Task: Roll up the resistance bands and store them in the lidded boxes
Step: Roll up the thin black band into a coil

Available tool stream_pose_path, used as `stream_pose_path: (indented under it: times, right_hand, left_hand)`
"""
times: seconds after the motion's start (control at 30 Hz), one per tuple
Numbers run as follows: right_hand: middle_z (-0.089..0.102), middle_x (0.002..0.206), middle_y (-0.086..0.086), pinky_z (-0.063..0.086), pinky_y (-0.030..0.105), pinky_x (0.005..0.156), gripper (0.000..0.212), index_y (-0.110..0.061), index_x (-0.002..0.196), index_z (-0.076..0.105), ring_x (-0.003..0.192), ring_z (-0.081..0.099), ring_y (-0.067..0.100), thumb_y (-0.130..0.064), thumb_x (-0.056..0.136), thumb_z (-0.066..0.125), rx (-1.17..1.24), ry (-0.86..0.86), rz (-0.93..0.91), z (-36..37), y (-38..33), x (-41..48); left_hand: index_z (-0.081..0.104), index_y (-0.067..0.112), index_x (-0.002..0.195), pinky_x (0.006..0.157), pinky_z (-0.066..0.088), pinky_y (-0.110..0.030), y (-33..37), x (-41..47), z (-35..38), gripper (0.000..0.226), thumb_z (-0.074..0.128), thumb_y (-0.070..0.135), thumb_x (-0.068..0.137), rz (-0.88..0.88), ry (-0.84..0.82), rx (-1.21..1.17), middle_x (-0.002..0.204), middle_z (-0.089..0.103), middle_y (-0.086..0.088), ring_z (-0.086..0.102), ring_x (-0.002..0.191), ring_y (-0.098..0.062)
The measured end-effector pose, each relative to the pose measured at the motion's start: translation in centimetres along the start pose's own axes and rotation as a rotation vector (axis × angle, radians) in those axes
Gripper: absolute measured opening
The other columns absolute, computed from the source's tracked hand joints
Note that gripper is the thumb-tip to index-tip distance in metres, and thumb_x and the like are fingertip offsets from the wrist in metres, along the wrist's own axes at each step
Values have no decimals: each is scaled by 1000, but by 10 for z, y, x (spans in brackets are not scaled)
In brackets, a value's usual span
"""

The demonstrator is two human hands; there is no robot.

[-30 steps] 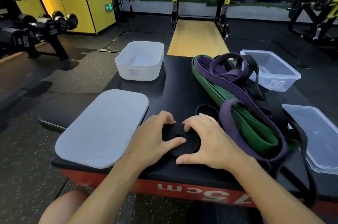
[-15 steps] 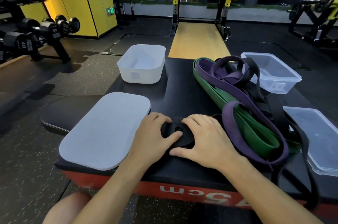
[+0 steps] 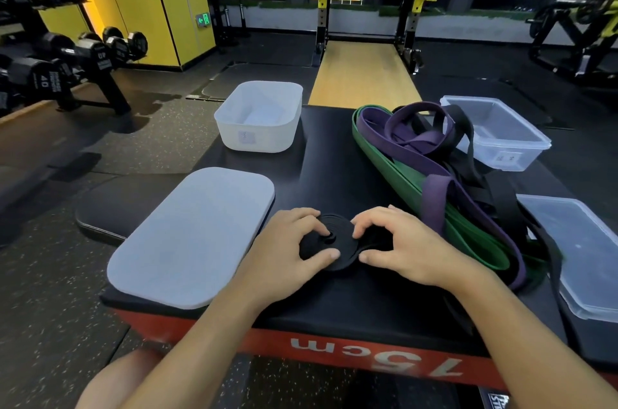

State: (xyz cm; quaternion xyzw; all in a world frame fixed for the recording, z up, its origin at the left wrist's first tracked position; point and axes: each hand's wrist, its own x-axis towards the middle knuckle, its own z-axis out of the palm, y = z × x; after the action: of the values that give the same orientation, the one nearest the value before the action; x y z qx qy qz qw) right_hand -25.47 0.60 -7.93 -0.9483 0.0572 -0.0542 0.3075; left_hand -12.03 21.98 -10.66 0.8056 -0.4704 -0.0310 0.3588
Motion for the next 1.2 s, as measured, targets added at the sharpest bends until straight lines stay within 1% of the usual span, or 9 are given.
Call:
stream_pose_path:
  times: [0.13, 0.27, 0.37, 0.47, 0.63, 0.8, 0.87, 1.0, 1.2]
  right_hand:
    - [62, 120, -20, 24, 41, 122, 35, -40, 86, 58, 119, 54, -3, -9, 79, 73, -117, 62, -78, -3, 6, -6]
    - [62, 109, -18, 48, 27, 93, 32, -32, 87, 74, 105, 63, 7, -2, 77, 70, -57, 87, -167, -2, 8, -18]
    - [64, 105, -11, 48, 23, 92, 29, -26, 99, 73, 104, 64, 14, -6, 81, 84, 100, 49, -170, -10, 4, -20]
    - [65, 101, -9, 51, 29, 90, 21, -25, 87, 71, 99, 65, 18, -12, 82, 87, 158, 22, -136, -17, 4, -20]
    - [59, 100, -19, 52, 38, 89, 10, -33, 90, 72, 100, 58, 7, -24, 92, 78, -179, 67, -162, -3, 15, -14]
    - [58, 136, -9, 43, 35, 107, 10, -28, 90, 68, 124, 54, 13, -22, 93, 75, -357, 120, -240, -2, 11, -16]
    - [64, 122, -14, 39, 39, 113, 8, -29, 93, 63, 116, 59, 11, -24, 98, 68, -385, 95, -256, 0, 13, -12]
    - [56, 99, -13, 48, 40, 91, 7, -26, 96, 59, 91, 56, 16, -29, 101, 55, -443, 130, -345, 4, 12, -9]
    - [54, 103, -12, 50, 37, 83, 6, -24, 105, 57, 95, 52, 14, -28, 103, 53, -383, 127, -344, 14, 4, -13]
  left_hand:
    - [70, 36, 118, 116, 32, -26, 3, 0, -1, 34, 74, 53, 90, 31, 9, 27, 144, 54, 19, 39, 137, 0]
    - [68, 36, 122, 117, 31, -25, 1, -1, 0, 36, 71, 56, 91, 52, -8, 77, 146, 52, 18, 36, 139, 0]
    - [67, 36, 122, 118, 31, -25, -1, 0, 1, 36, 70, 56, 91, 39, -15, 63, 146, 50, 20, 35, 140, 1]
    - [67, 36, 123, 118, 31, -26, 0, 0, 1, 37, 70, 56, 91, 29, -31, 50, 147, 49, 20, 33, 141, 1]
    - [66, 37, 123, 117, 33, -29, 1, -1, -1, 36, 71, 53, 92, 29, -30, 19, 147, 50, 21, 36, 139, -1]
    - [69, 44, 124, 117, 34, -32, -2, 2, 0, 36, 70, 55, 90, 39, -39, 14, 146, 51, 22, 39, 137, -3]
    - [70, 45, 123, 118, 34, -33, -3, 2, -1, 34, 69, 54, 90, 52, -49, 11, 148, 50, 21, 39, 138, -3]
    - [65, 45, 123, 118, 34, -36, 1, 1, 0, 35, 57, 55, 90, 74, -65, 99, 150, 48, 20, 38, 140, -6]
    - [56, 41, 116, 114, 33, -28, 5, -1, 4, 27, 52, 60, 98, 122, -68, 204, 149, 42, 23, 33, 139, -6]
